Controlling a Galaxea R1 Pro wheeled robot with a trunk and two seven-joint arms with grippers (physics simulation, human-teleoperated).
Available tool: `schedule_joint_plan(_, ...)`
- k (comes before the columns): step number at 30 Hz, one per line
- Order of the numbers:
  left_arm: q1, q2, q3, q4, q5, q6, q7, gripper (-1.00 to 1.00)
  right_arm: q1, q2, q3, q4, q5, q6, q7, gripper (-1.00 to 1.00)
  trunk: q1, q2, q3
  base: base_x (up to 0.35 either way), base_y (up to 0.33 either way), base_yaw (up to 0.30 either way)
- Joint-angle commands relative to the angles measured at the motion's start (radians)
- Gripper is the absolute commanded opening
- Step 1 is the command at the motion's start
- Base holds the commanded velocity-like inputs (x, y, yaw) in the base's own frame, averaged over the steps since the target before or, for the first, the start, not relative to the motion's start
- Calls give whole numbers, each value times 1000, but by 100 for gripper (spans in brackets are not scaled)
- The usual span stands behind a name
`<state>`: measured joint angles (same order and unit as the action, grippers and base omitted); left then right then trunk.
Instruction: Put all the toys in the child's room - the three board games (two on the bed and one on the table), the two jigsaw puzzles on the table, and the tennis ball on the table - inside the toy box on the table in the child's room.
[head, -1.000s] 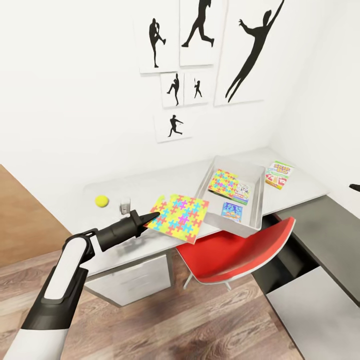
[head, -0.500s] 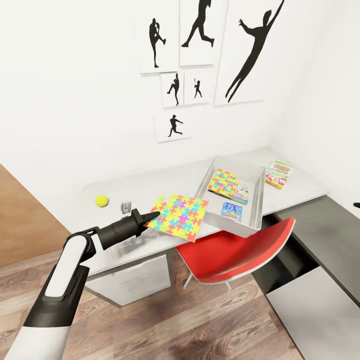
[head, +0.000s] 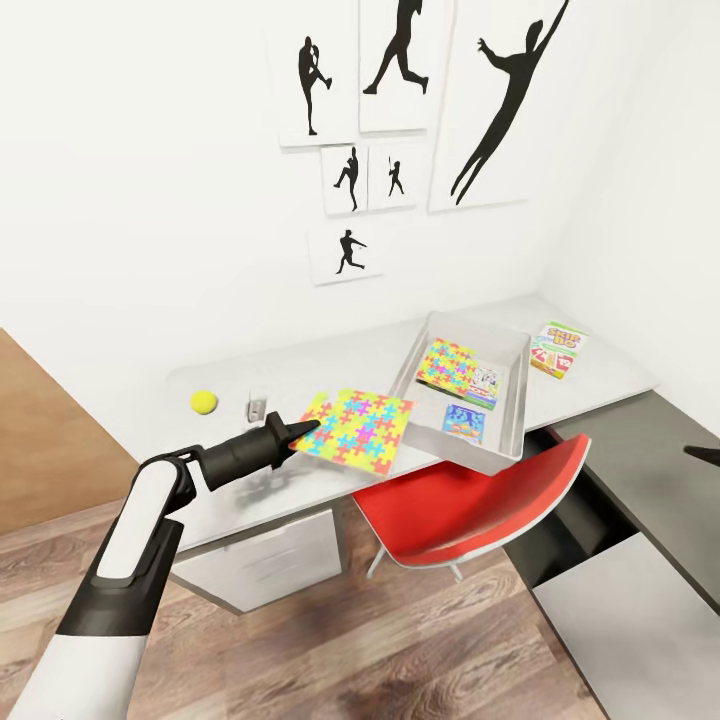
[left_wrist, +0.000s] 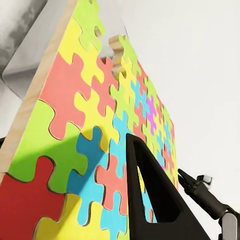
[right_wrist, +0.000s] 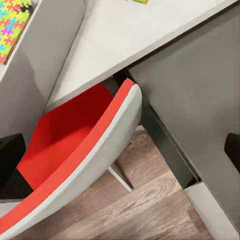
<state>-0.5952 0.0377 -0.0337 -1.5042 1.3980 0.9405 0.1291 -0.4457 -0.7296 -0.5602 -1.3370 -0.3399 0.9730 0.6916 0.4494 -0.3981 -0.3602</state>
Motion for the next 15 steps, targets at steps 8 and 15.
schedule_joint_plan(8, -34, -12, -9, 8, 13, 2, 29, -100, 29, 53, -4, -31, 4, -43, 14, 100, 1, -2, -2, 0, 0, -25)
schedule_joint_plan(15, -40, -26, -11, -2, 5, 1, 34, -100, 35, 65, -3, -49, 4, -52, 20, 100, 1, -2, -2, 0, 0, -187)
